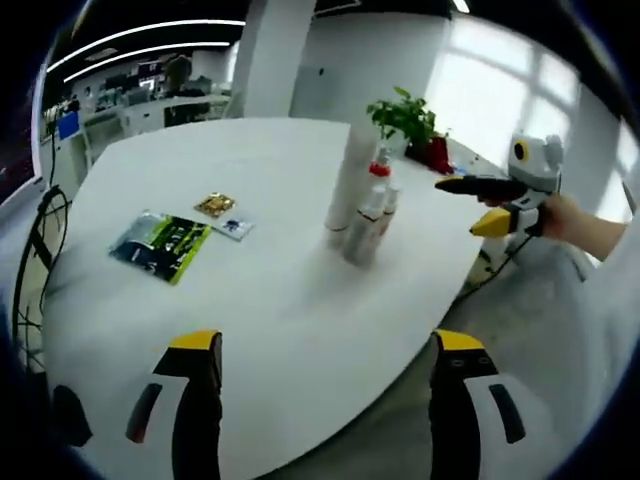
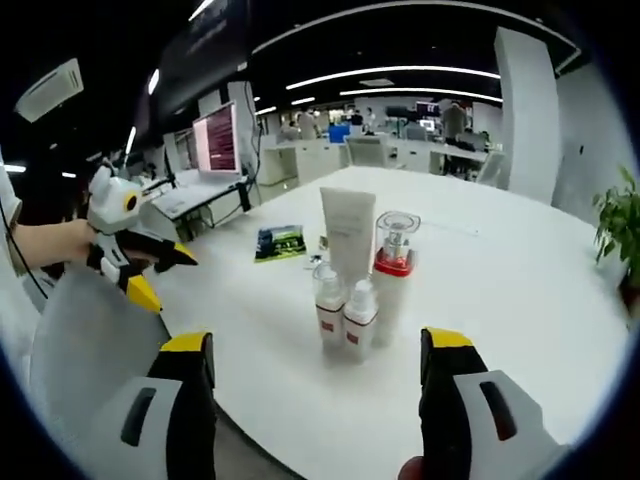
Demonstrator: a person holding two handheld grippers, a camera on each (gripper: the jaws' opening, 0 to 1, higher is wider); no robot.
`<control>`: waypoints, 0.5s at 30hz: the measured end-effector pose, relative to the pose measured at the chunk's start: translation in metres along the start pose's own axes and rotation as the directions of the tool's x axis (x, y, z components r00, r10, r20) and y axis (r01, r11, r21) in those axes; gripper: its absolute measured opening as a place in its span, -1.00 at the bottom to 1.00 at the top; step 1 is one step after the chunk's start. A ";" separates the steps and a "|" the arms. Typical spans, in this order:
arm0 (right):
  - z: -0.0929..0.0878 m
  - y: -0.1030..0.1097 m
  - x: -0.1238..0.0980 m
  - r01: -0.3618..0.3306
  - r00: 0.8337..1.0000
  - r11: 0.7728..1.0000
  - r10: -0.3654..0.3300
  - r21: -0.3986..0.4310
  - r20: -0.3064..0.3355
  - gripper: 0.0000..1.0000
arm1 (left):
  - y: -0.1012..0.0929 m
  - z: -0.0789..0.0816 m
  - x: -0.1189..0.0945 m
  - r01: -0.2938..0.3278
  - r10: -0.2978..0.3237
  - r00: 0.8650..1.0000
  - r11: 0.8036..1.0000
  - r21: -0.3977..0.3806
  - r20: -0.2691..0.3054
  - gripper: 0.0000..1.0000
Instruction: Arrange the skincare products in the storage area until every visible bottle or jar stands upright without overlapping.
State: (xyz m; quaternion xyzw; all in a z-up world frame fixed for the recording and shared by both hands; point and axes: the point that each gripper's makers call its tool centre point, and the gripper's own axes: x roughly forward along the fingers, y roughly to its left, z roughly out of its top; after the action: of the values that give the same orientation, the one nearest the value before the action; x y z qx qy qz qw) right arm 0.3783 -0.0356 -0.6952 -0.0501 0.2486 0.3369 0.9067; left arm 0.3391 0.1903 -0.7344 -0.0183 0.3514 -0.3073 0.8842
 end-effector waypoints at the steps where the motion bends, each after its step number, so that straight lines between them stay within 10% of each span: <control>1: 0.000 0.002 -0.002 0.004 1.000 1.000 -0.004 0.012 0.003 0.72 | 0.002 0.000 -0.003 0.000 0.000 1.000 1.000 -0.008 0.006 0.66; 15: 0.001 0.008 -0.004 0.061 0.998 0.993 -0.063 0.096 0.012 0.97 | 0.019 -0.003 -0.026 -0.032 0.032 0.999 0.999 0.007 0.022 0.85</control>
State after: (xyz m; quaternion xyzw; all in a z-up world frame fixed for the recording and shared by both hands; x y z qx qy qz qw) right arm 0.3713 -0.0316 -0.6920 -0.0116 0.2559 0.2968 0.9199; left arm 0.3324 0.2209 -0.7256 -0.0128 0.3406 -0.2943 0.8929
